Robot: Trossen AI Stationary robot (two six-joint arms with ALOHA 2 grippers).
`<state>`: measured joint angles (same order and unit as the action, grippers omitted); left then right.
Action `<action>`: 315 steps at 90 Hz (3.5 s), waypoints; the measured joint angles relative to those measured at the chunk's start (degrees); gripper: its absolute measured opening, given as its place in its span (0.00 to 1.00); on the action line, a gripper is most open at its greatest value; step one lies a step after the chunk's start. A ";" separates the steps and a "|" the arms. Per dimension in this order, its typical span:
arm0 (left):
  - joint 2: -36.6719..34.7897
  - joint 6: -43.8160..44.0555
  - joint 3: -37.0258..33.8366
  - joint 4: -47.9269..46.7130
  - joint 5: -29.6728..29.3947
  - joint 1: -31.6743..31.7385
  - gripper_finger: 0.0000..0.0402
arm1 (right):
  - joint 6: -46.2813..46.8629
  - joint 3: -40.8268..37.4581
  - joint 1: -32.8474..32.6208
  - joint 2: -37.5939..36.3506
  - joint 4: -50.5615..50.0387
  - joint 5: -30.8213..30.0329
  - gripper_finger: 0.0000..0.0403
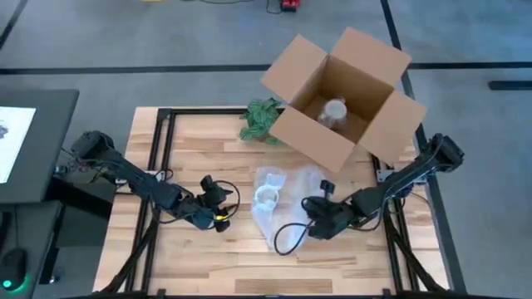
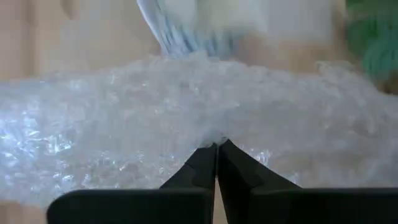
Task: Wrap mug
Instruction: Wrap the blue mug
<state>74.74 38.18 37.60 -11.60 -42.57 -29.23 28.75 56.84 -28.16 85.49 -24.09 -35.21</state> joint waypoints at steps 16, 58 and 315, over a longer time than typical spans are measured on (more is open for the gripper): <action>0.00 -0.03 0.00 0.32 0.00 0.00 0.53 | -11.59 0.15 3.66 0.09 15.80 -0.04 0.00; 0.00 -0.03 0.00 0.63 -0.02 0.01 0.53 | -18.71 0.15 11.45 0.11 27.85 7.31 0.00; 0.42 -5.81 4.37 2.00 5.98 -1.92 0.53 | -21.79 42.40 14.92 19.28 -32.99 18.61 0.50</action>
<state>75.16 32.37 41.98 -9.60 -36.60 -31.16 6.97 99.24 -13.24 104.77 -57.07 -16.60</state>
